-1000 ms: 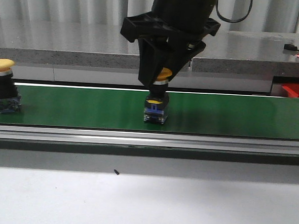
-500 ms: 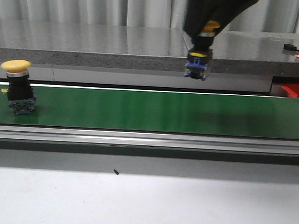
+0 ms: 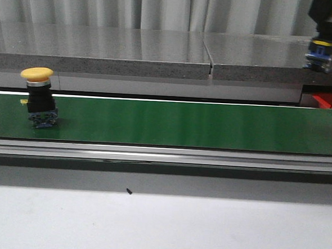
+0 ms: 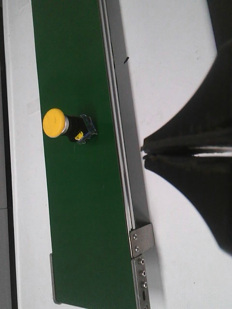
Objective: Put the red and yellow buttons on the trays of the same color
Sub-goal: 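Carry the yellow button into the yellow tray and open the right gripper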
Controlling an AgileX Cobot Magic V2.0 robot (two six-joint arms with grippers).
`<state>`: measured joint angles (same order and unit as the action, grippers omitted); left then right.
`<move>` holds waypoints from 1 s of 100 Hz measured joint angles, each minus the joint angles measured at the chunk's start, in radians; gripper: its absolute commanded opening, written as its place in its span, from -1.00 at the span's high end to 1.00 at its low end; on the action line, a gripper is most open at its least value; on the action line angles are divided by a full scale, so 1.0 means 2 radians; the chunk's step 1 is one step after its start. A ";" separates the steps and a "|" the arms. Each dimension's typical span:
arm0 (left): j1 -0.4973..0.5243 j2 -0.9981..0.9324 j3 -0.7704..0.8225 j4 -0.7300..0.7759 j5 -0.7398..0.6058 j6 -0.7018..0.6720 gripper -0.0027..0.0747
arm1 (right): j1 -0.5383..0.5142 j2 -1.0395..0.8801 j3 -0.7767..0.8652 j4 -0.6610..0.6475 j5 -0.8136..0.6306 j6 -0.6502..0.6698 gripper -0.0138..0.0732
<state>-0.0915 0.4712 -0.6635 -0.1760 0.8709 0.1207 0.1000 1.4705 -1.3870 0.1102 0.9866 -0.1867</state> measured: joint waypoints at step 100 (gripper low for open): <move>0.000 0.000 0.000 0.000 0.000 0.000 0.98 | -0.263 -0.024 0.212 0.000 -0.146 0.079 0.46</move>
<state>-0.0915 0.4712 -0.6635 -0.1760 0.8709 0.1214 -0.4256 1.4215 -0.9626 0.1102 0.6952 -0.0279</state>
